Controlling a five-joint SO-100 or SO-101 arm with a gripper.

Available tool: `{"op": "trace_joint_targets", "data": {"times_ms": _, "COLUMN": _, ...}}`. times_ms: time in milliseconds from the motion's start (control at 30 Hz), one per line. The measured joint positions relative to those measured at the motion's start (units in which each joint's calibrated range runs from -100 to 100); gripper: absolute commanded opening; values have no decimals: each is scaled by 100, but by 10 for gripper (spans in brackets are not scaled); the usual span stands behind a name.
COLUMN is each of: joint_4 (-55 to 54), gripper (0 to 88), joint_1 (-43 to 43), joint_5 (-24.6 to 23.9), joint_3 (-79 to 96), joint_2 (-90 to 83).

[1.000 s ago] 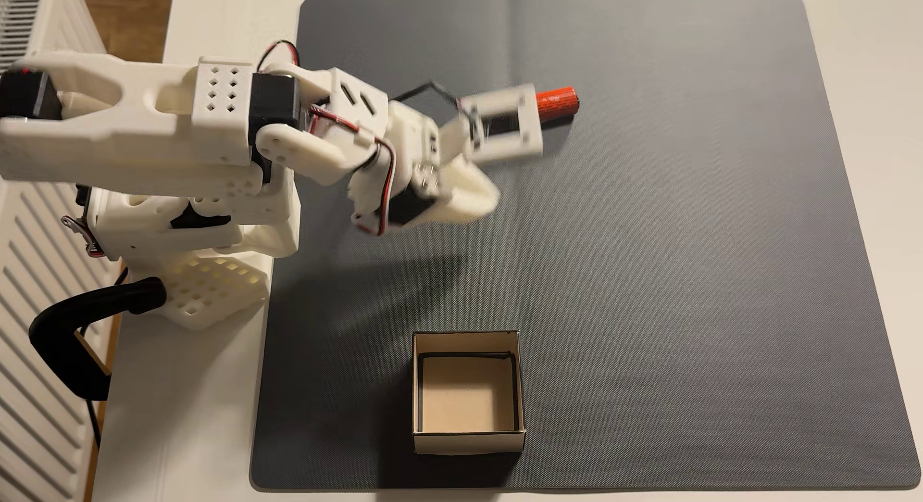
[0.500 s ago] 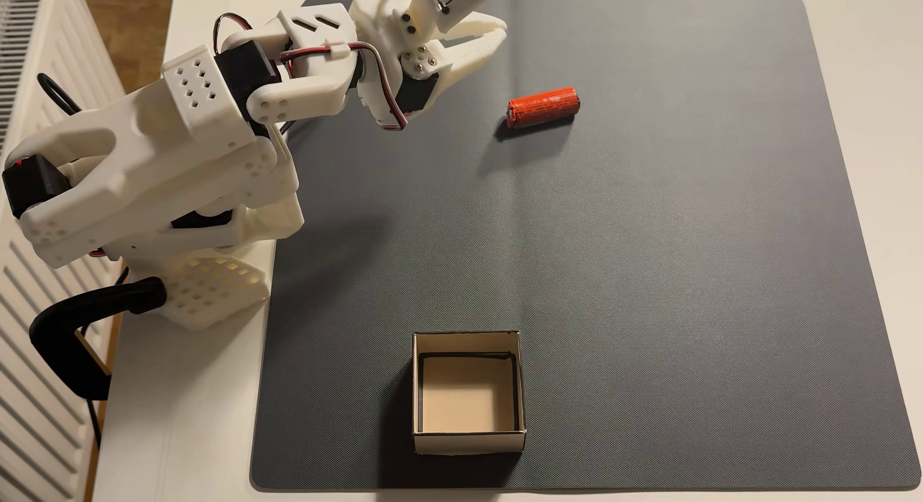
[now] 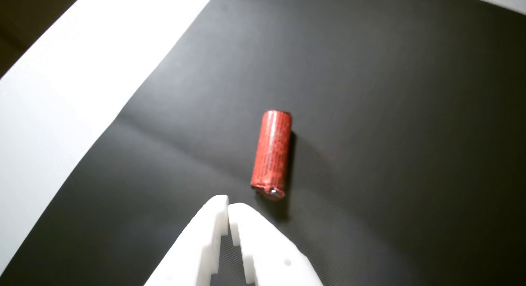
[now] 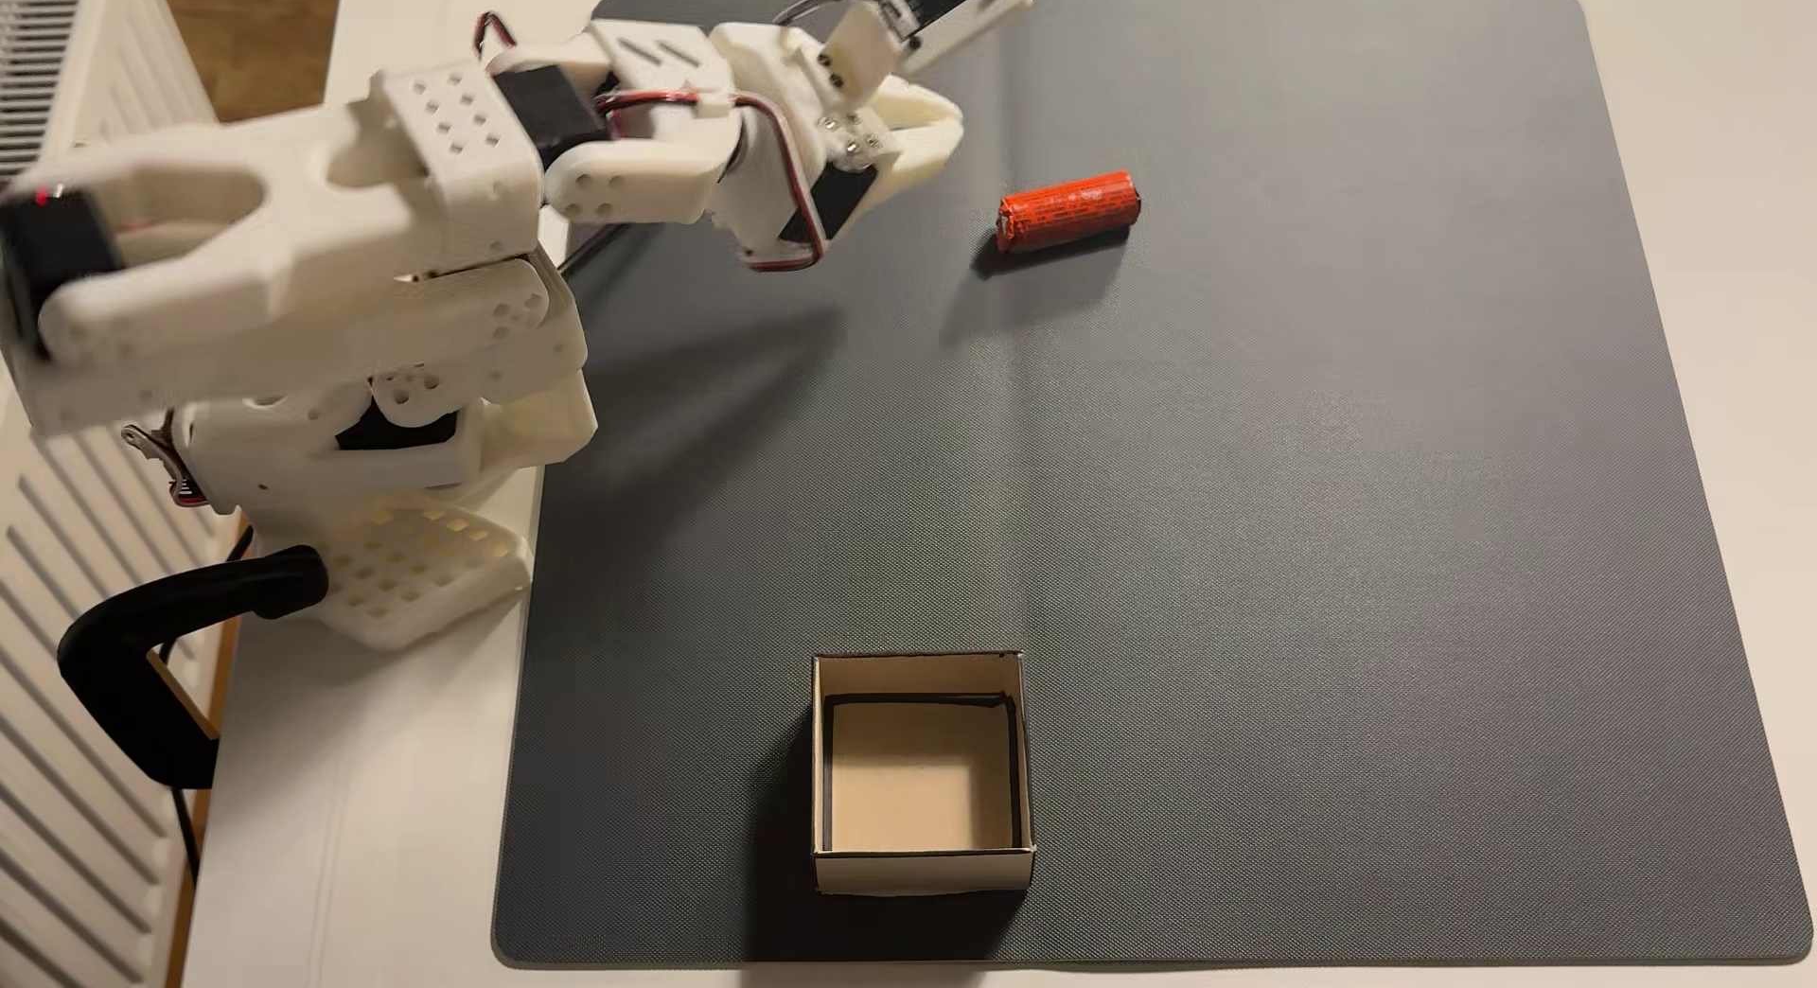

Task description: Pick the red object and place it in the box

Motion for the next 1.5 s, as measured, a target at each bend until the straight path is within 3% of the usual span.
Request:
{"op": "trace_joint_targets", "data": {"times_ms": 233, "joint_4": -704, "gripper": 194, "joint_1": 67, "joint_5": 65, "joint_3": -1569, "joint_2": 2665}}
{"op": "trace_joint_targets", "data": {"times_ms": 400, "joint_4": -1287, "gripper": 248, "joint_1": 22, "joint_5": 22, "joint_3": -2007, "joint_2": 4010}}
{"op": "trace_joint_targets", "data": {"times_ms": 667, "joint_4": -2287, "gripper": 248, "joint_1": 67, "joint_5": -259, "joint_3": -2035, "joint_2": 5088}}
{"op": "trace_joint_targets", "data": {"times_ms": 1300, "joint_4": -3478, "gripper": 235, "joint_1": 97, "joint_5": -264, "joint_3": -2172, "joint_2": 6451}}
{"op": "trace_joint_targets", "data": {"times_ms": 1500, "joint_4": -3600, "gripper": 82, "joint_1": 119, "joint_5": -264, "joint_3": -2254, "joint_2": 6710}}
